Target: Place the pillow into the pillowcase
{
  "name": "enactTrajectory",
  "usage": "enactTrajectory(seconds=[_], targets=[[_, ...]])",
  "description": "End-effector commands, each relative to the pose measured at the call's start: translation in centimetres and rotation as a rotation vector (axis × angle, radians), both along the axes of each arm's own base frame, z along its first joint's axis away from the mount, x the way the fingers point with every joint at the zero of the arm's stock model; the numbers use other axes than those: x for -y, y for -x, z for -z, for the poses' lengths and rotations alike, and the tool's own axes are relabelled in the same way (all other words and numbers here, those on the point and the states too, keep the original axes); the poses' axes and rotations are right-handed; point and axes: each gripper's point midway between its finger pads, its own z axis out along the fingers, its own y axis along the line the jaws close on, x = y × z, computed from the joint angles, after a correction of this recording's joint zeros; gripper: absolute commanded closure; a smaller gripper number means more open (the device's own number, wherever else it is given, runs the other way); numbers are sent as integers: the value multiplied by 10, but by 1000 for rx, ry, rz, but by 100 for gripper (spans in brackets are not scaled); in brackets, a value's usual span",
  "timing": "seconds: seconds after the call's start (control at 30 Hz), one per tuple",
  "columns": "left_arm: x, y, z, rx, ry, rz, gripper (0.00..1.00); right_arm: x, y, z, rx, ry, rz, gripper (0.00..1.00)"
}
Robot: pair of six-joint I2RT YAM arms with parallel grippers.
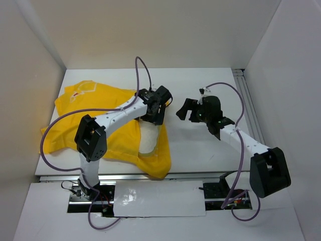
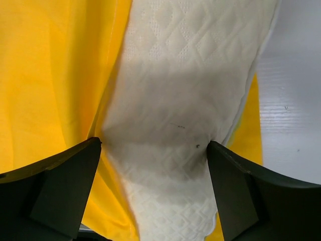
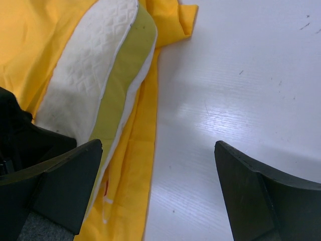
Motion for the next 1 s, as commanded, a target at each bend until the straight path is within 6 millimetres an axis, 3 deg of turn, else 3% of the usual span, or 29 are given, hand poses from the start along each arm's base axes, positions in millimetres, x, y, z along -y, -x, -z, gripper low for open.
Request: enactTrajectory(seconds=[0.0, 0.27, 0.33, 0.37, 0.47, 0.53, 0.67, 0.7, 0.77, 0.8, 0.97], targets=[[-7, -9, -10, 48, -39, -34, 1, 0, 4, 10, 0, 17, -26, 0], [36, -1, 43, -91, 99, 115, 1, -2, 3, 12, 1, 22, -28, 0], [35, 0, 60, -119, 73, 121, 11, -2, 5, 16, -7, 24, -28, 0], [33, -1, 62, -123, 57, 117, 39, -1, 5, 13, 9, 33, -35, 0], [25, -2, 74, -134, -1, 104, 100, -2, 12, 16, 3, 62, -69, 0], [18, -13, 61, -95, -28, 70, 100, -7, 16, 17, 11, 101, -101, 0], [20, -24, 5, 31, 34, 61, 100, -17, 25, 27, 10, 159, -168, 6], [15, -29, -22, 106, 52, 48, 100, -19, 26, 31, 4, 169, -169, 9], [7, -31, -45, 163, 73, 20, 100, -34, 27, 31, 14, 179, -214, 14], [1, -31, -68, 206, 108, 8, 100, -45, 29, 28, 35, 179, -246, 14], [-20, -23, -111, 305, 146, -22, 100, -70, 26, 24, 87, 123, -277, 14]])
